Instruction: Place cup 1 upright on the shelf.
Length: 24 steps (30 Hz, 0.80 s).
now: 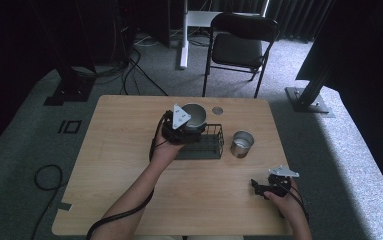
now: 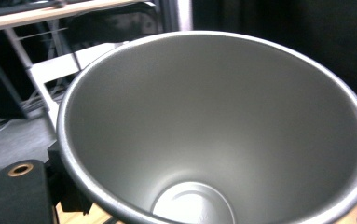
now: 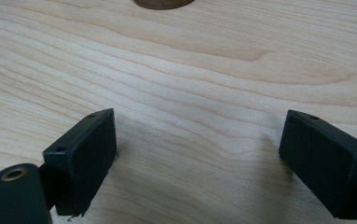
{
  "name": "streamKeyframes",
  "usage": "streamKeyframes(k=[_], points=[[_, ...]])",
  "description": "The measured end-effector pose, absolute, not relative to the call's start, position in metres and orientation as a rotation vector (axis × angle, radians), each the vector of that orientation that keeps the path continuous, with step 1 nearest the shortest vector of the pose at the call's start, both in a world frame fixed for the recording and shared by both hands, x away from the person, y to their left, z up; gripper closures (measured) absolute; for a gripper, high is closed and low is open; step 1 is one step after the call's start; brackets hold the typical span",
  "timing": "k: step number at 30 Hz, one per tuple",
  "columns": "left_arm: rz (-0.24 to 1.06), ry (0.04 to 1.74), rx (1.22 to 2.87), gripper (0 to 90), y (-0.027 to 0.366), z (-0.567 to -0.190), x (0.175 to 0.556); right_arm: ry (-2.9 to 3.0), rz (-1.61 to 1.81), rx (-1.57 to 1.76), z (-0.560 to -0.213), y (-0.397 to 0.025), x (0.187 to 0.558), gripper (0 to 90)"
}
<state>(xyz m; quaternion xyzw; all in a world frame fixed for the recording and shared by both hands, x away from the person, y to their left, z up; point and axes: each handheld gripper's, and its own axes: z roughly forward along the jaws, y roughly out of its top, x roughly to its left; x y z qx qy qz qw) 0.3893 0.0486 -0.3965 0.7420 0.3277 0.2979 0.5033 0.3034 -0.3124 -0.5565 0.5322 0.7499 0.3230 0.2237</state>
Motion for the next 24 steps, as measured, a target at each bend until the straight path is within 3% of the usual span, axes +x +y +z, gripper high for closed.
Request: streamKeyframes(k=[24], points=[[0.739, 0.972, 1.780, 15.2, 0.073, -0.443, 0.414, 2.070, 0.892, 1.471, -0.556, -0.312, 0.303, 10.7]])
